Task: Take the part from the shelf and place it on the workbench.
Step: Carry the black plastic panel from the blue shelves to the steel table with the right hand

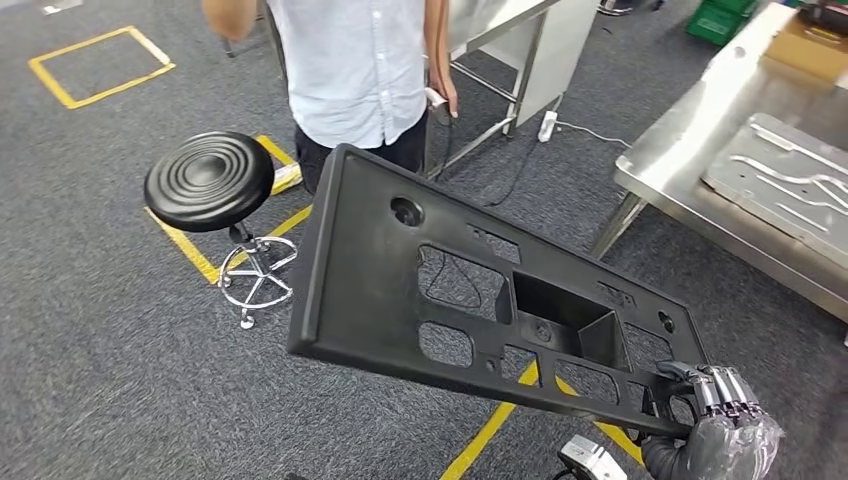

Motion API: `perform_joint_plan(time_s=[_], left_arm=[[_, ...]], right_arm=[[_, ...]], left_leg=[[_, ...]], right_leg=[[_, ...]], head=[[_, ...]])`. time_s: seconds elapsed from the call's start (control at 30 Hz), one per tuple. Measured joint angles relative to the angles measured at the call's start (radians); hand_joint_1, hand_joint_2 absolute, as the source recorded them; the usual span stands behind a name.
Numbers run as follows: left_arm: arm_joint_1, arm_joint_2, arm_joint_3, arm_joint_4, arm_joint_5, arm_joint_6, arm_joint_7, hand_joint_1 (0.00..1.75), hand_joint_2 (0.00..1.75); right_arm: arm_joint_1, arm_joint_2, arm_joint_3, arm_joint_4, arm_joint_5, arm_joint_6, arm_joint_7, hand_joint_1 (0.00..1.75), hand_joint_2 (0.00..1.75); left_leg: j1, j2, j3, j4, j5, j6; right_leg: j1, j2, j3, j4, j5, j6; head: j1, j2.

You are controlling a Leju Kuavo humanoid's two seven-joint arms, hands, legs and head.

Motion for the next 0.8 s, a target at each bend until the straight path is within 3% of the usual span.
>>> perform_joint_plan(time_s=[0.07, 0.1, 0.13, 0.2, 0.27, 0.33, 0.4, 0.43, 0.47, 0.53, 0.6, 0.67, 0.73, 0.77, 0.8], left_arm=[[-0.002, -0.001, 0.000, 0.000, 0.000, -0.007, -0.008, 0.00, 1.75], [-0.003, -0.002, 0.000, 0.000, 0.000, -0.009, -0.011, 0.00, 1.75], [-0.003, -0.002, 0.000, 0.000, 0.000, -0.011, -0.014, 0.00, 1.75], [-0.005, -0.002, 0.000, 0.000, 0.000, -0.018, -0.019, 0.00, 1.75], [-0.005, -0.002, 0.000, 0.000, 0.000, -0.025, -0.025, 0.00, 1.75], [-0.004, -0.001, 0.000, 0.000, 0.000, -0.031, -0.030, 0.00, 1.75], [0.000, -0.001, 0.000, 0.000, 0.000, -0.036, -0.034, 0.00, 1.75], [0.001, -0.001, 0.000, 0.000, 0.000, -0.037, -0.034, 0.00, 1.75], [0.002, 0.000, 0.000, 0.000, 0.000, -0.037, -0.034, 0.00, 1.75], [0.002, 0.000, 0.000, 0.000, 0.000, -0.037, -0.035, 0.00, 1.75], [0.002, 0.002, 0.000, 0.000, 0.001, -0.038, -0.036, 0.00, 1.75], [0.002, 0.003, 0.000, 0.000, 0.002, -0.042, -0.039, 0.00, 1.75], [0.003, 0.004, 0.000, 0.000, 0.003, -0.047, -0.042, 0.00, 1.75], [0.002, 0.004, 0.000, 0.000, 0.003, -0.050, -0.043, 0.00, 1.75], [0.002, 0.004, 0.000, 0.000, 0.004, -0.051, -0.043, 0.00, 1.75]], right_arm=[[-0.004, -0.004, 0.000, 0.000, 0.000, 0.000, 0.004, 1.75, 1.75], [-0.006, -0.005, 0.000, 0.000, 0.000, 0.000, 0.005, 1.75, 1.75], [-0.007, -0.005, 0.000, 0.000, 0.000, 0.000, 0.006, 1.75, 1.75], [-0.004, -0.006, 0.000, 0.000, 0.001, 0.000, 0.008, 1.75, 1.75], [-0.003, -0.006, -0.001, 0.000, 0.002, 0.000, 0.009, 1.75, 1.75], [-0.004, -0.006, -0.002, 0.000, 0.003, 0.000, 0.009, 1.75, 1.75], [-0.003, -0.006, -0.002, 0.000, 0.003, 0.000, 0.009, 1.75, 1.75], [-0.003, -0.006, -0.003, 0.000, 0.003, 0.000, 0.009, 1.75, 1.75], [-0.003, -0.006, -0.003, 0.000, 0.003, 0.000, 0.009, 1.75, 1.75], [-0.003, -0.006, -0.003, 0.000, 0.003, 0.000, 0.009, 1.75, 1.75], [-0.003, -0.006, -0.003, 0.001, 0.003, 0.000, 0.009, 1.75, 1.75], [-0.003, -0.006, -0.004, 0.001, 0.004, 0.000, 0.009, 1.75, 1.75], [0.001, -0.006, -0.004, 0.001, 0.004, 0.000, 0.009, 1.75, 1.75], [0.003, -0.006, -0.004, 0.001, 0.005, 0.000, 0.009, 1.75, 1.75], [0.003, -0.006, -0.004, 0.000, 0.005, 0.000, 0.009, 1.75, 1.75]], left_leg=[[-0.003, 0.019, 0.005, 0.000, -0.004, -0.007], [-0.005, 0.027, 0.007, 0.000, -0.006, -0.011], [-0.006, 0.034, 0.009, -0.001, -0.007, -0.017], [-0.007, 0.046, 0.014, -0.004, -0.009, -0.028], [-0.006, 0.017, 0.008, 0.021, -0.032, -0.039], [-0.005, -0.033, -0.036, 0.122, -0.091, -0.045], [-0.005, -0.050, -0.097, 0.245, -0.138, -0.047], [-0.005, -0.051, -0.111, 0.270, -0.135, -0.046], [-0.005, -0.052, -0.110, 0.260, -0.114, -0.045], [-0.005, -0.069, -0.065, 0.146, -0.040, -0.037], [-0.003, -0.130, -0.024, 0.041, 0.002, -0.027], [-0.005, -0.173, -0.015, 0.011, 0.004, -0.021], [-0.007, -0.158, -0.011, 0.002, 0.009, -0.015], [-0.006, -0.144, -0.007, -0.004, 0.011, -0.009], [-0.003, -0.129, -0.003, -0.012, 0.015, -0.002]], right_leg=[[0.008, -0.037, 0.074, -0.139, 0.044, -0.011], [0.013, -0.049, 0.094, -0.179, 0.052, -0.018], [0.018, -0.053, 0.098, -0.193, 0.049, -0.023], [0.016, -0.032, 0.096, -0.197, 0.053, -0.034], [0.009, -0.014, 0.101, -0.207, 0.060, -0.047], [0.005, 0.004, 0.103, -0.212, 0.064, -0.054], [0.007, 0.028, 0.101, -0.209, 0.064, -0.057], [0.008, 0.041, 0.101, -0.207, 0.064, -0.058], [0.009, 0.055, 0.101, -0.205, 0.063, -0.058], [0.009, 0.082, 0.101, -0.200, 0.060, -0.056], [0.005, 0.104, 0.095, -0.194, 0.059, -0.049], [-0.003, 0.125, 0.082, -0.189, 0.062, -0.036], [-0.008, 0.151, 0.075, -0.191, 0.067, -0.020], [-0.007, 0.147, 0.073, -0.190, 0.067, -0.014], [-0.005, 0.125, 0.067, -0.176, 0.058, -0.009]], head=[[0.000, 0.000], [-0.001, 0.000], [-0.001, 0.000], [-0.001, 0.000], [-0.002, 0.000], [-0.002, 0.000], [-0.002, 0.000], [-0.002, 0.000], [-0.002, 0.000], [-0.002, 0.000], [-0.002, 0.000], [-0.003, 0.000], [-0.004, 0.000], [-0.004, 0.000], [-0.003, 0.000]])
